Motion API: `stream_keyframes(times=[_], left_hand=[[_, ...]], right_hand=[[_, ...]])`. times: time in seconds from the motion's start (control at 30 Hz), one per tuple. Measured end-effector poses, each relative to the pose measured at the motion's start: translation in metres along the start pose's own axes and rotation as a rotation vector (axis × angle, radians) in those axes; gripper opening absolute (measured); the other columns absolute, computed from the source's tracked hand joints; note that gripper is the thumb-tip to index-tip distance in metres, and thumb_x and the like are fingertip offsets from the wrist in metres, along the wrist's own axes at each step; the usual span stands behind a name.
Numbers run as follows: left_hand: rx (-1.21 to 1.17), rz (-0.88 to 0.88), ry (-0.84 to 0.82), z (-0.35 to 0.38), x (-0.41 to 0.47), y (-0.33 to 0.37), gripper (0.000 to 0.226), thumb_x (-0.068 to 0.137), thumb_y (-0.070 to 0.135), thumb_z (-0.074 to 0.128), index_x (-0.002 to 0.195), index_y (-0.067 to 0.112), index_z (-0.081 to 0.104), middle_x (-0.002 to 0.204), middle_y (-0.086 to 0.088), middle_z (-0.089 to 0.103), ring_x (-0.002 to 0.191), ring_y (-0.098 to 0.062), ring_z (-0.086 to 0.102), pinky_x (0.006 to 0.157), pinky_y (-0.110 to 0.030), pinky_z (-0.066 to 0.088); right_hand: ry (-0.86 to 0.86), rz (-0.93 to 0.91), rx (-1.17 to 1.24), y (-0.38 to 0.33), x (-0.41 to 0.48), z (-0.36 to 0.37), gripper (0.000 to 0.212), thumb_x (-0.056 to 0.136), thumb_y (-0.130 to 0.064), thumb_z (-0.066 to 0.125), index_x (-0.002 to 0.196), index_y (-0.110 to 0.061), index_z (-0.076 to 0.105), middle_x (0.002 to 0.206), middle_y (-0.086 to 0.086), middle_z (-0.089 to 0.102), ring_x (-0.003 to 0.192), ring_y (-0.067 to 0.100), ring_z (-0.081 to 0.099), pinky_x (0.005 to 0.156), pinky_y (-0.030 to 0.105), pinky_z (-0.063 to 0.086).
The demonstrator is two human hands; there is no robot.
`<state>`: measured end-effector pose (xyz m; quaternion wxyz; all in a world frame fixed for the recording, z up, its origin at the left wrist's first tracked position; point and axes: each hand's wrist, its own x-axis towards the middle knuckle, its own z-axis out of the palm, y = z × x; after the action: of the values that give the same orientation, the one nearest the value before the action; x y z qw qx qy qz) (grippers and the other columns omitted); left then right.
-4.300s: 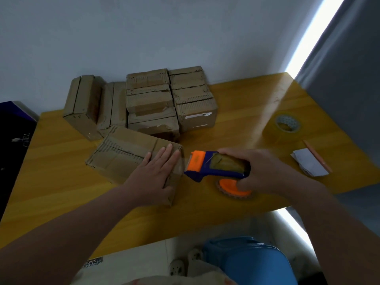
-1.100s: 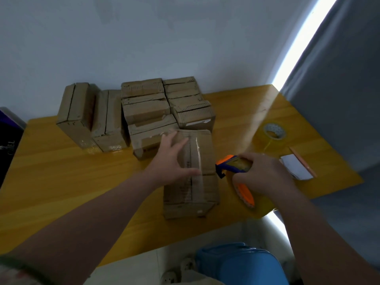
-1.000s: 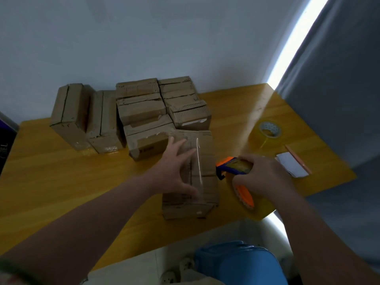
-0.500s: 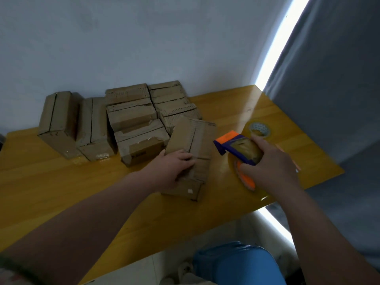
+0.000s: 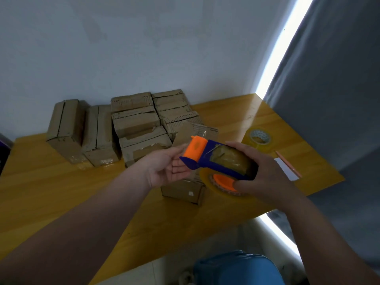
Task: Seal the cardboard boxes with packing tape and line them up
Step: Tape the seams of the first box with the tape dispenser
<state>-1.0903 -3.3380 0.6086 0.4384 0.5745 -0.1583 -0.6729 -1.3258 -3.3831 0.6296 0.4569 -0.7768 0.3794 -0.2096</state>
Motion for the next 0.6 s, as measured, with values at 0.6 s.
stream_keyframes(times=[0.6], left_hand=[[0.245,0.294,0.481,-0.049,0.001,-0.025,0.008,0.089,0.01,0.064,0.086,0.003,0.066,0.072,-0.009,0.064,0.061,-0.015,0.056,0.058,-0.026,0.047]], right_hand=[[-0.163,0.044,-0.308,0.005,-0.006,-0.028,0.077,0.068,-0.024,0.084,0.122,-0.058,0.041,0.106,-0.027,0.055,0.091,-0.017,0.052,0.066,0.001,0.041]])
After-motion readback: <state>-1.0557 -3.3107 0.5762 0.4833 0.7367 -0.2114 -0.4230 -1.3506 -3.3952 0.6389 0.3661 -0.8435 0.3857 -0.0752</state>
